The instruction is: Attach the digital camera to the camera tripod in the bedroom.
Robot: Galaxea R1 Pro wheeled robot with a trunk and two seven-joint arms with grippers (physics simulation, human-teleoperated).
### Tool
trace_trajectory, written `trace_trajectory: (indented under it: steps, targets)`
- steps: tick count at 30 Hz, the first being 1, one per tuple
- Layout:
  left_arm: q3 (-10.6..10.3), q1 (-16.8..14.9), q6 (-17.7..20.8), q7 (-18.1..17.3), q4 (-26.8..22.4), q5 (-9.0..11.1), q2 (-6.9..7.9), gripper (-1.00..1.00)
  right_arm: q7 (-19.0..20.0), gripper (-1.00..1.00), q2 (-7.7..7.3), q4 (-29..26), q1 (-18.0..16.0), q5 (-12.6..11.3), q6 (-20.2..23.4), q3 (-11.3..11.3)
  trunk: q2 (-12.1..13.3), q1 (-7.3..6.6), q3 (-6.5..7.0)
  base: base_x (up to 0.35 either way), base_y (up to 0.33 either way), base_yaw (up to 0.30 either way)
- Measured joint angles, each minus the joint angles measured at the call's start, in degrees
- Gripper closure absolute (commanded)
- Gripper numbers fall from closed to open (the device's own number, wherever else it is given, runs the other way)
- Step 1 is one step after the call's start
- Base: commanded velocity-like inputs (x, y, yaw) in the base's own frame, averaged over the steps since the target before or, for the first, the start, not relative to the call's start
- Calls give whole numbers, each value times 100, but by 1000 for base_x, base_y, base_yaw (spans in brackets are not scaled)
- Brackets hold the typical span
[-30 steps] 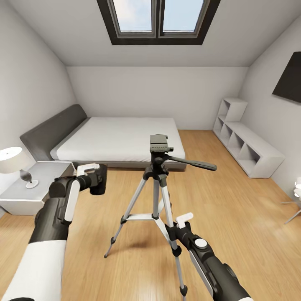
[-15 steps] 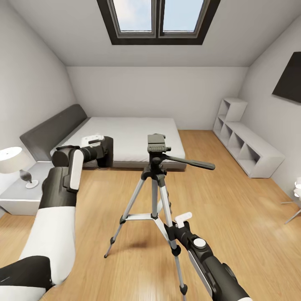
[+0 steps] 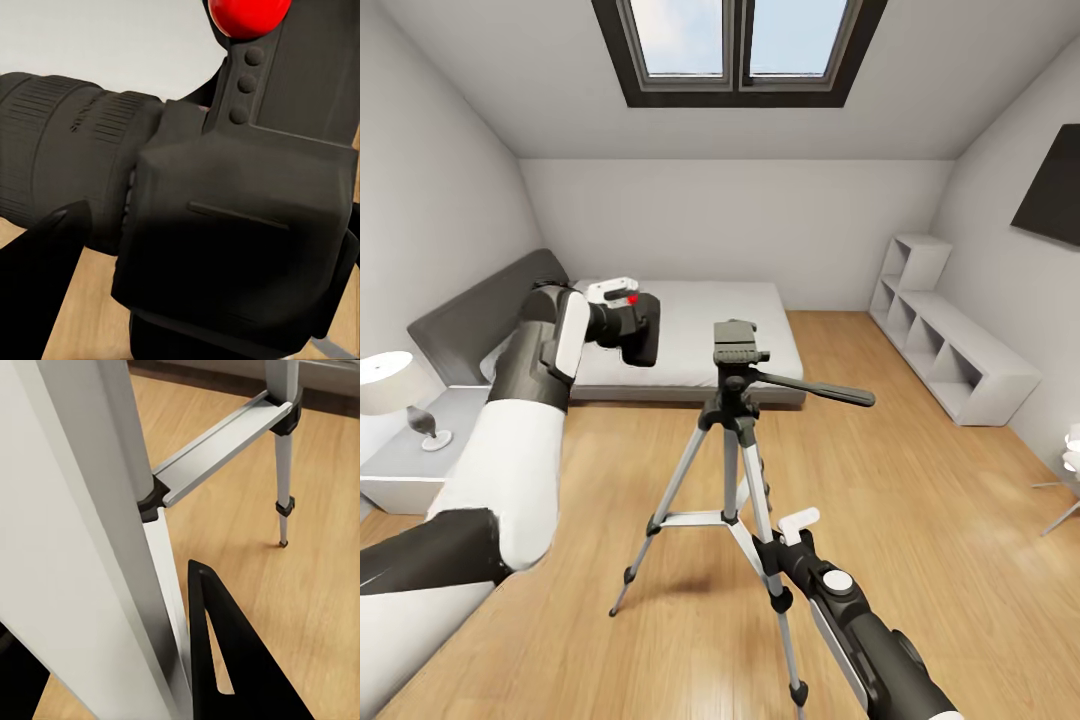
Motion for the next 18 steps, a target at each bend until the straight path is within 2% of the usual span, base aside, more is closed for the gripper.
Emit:
trace_trajectory:
  steps: [1,6,13,14,15,18]
  targets:
    - [-1,-177,-2,2,178,28,-55,100,9,100,1,-2,0,10,0,-1,0,0,1,0,0,0]
    - [-2,-666,-1,6,633,7,-200,100,4,100,2,-1,0,6,2,-1,0,0,1,0,0,0]
    - [-7,-1274,1,9,927,-1,-245,100,-17,100,-2,10,0,-27,4,-1,-1,-1,0,0,0,0]
    - [-8,-1571,2,7,1038,-38,-243,100,-15,100,1,-1,-1,-20,3,-4,5,2,-1,0,0,0]
    - [-7,-1724,-1,4,1037,43,-246,100,-30,100,3,33,1,-47,3,-7,-6,-2,1,0,0,0]
    - [-2,-1888,1,-4,1073,36,-250,100,-38,100,-2,27,0,-60,5,-12,-1,0,0,0,0,0]
